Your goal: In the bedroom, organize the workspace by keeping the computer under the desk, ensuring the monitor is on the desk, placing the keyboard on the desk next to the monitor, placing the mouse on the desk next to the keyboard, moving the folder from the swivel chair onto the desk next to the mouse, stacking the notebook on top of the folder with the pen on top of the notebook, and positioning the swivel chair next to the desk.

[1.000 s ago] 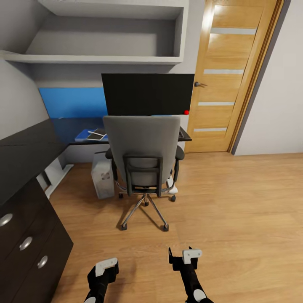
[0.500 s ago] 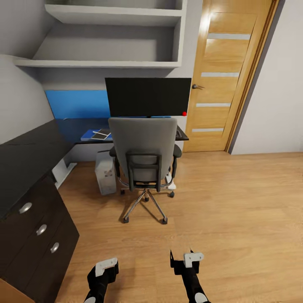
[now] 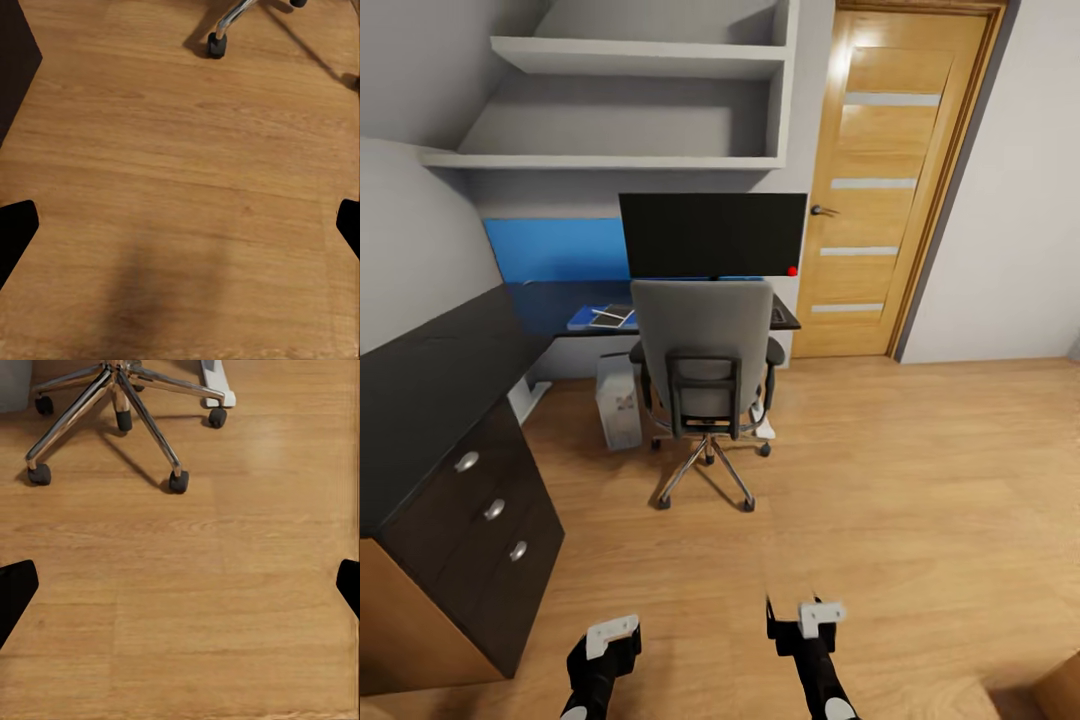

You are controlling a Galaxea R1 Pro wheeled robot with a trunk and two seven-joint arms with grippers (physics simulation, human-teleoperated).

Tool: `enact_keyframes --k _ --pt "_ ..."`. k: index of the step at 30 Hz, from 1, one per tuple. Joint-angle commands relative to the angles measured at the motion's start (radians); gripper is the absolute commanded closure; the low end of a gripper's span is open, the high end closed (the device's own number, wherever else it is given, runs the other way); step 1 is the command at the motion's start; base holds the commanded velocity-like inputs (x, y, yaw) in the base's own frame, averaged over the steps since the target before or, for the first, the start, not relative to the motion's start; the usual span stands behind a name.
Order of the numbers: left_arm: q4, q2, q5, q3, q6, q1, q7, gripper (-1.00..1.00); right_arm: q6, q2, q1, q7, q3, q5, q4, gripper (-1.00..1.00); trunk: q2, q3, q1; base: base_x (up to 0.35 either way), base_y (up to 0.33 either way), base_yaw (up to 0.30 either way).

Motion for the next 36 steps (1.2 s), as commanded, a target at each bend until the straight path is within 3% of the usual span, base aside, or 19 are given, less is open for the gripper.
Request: enact_keyframes --k 1,7,13,19,25,30,36 --pt "0.001 0.001 0.010 -0.007 0.003 -0.001 0.007 -1.00 -0.004 -0.002 -0.001 -0.006 0.009 -0.009 0.006 -1.00 0.007 0.002 -0.005 -0.322 0.000 0.000" --pt "0.037 0.001 0.010 -0.008 0.034 -0.001 0.011 -1.00 -0.006 -0.041 -0.001 -0.004 0.008 -0.013 0.071 -1.00 0.049 0.021 -0.028 -0.309 0.000 0.000" --pt "0.139 0.000 0.016 -0.008 0.029 -0.001 0.010 -1.00 -0.037 -0.051 -0.001 -0.003 0.010 -0.015 0.149 -1.00 0.091 0.040 -0.051 -0.126 0.000 0.000" --pt "0.291 0.000 0.038 -0.009 -0.072 -0.001 0.006 -1.00 -0.144 -0.051 0.001 0.002 0.012 -0.015 0.295 -1.00 0.133 0.059 -0.074 -0.021 0.000 0.000" --pt "0.425 0.000 0.042 -0.009 -0.195 -0.001 0.005 -1.00 -0.229 -0.053 0.010 0.002 0.011 -0.016 0.333 -1.00 0.175 0.078 -0.097 -0.004 0.000 0.000" --pt "0.476 0.001 0.043 -0.009 -0.250 0.000 0.005 -1.00 -0.317 -0.054 0.034 0.001 0.011 -0.015 0.356 -1.00 0.210 0.093 -0.116 0.000 0.000 0.000" --pt "0.490 0.006 0.043 -0.009 -0.297 0.007 0.003 -1.00 -0.369 -0.058 0.070 0.000 0.010 -0.017 0.364 -1.00 0.252 0.112 -0.139 0.000 0.000 0.000"
